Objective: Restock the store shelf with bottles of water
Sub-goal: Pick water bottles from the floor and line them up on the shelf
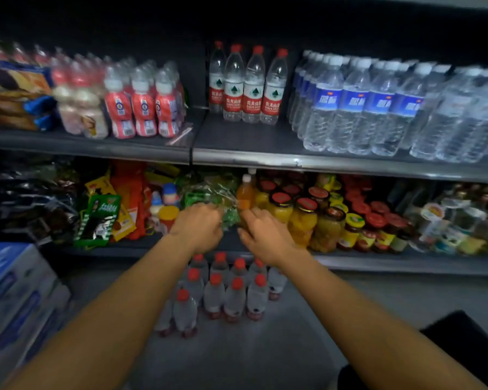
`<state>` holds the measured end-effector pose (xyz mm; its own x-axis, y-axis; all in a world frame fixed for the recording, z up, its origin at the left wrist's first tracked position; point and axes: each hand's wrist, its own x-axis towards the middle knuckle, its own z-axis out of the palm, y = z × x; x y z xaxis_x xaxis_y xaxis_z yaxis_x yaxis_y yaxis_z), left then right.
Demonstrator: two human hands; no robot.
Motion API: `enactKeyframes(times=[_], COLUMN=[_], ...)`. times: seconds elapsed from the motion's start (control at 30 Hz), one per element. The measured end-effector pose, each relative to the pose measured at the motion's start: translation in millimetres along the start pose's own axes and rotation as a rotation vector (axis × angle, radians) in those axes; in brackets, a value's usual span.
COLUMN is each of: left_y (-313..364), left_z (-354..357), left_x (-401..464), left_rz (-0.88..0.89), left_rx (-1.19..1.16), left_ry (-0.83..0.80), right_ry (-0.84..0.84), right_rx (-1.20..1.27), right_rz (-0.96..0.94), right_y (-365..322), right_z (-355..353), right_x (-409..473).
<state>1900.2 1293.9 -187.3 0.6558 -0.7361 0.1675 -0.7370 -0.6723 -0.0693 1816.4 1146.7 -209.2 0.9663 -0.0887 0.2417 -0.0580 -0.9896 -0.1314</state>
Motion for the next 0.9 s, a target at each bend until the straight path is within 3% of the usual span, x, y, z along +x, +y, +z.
enactKeyframes(times=[0.2,0.47,0.63,0.8,0.9], left_y=[39,65,75,77,77], left_z=[101,204,247,275,281], left_x=[-47,-72,-71,-62,-57], left_rz=[0.028,0.023,0.002,0.027,0.045], left_rx=[-0.094,-0.225,-0.178,-0.211,-0.226], left_ry=[-0.288,-0.477,-0.567,-0.616,-0.617], right_ry=[-0.172,-0.325,-0.323,-0.193,-0.225], right_rx=[0.093,0.260,0.299,0.257,0.142], right_rz=[0.160,0.442,0.580,0.546,0.419], right_y=[10,30,49,73,87], right_z=[80,178,210,212,208], right_x=[-72,-131,-134,-98,-69])
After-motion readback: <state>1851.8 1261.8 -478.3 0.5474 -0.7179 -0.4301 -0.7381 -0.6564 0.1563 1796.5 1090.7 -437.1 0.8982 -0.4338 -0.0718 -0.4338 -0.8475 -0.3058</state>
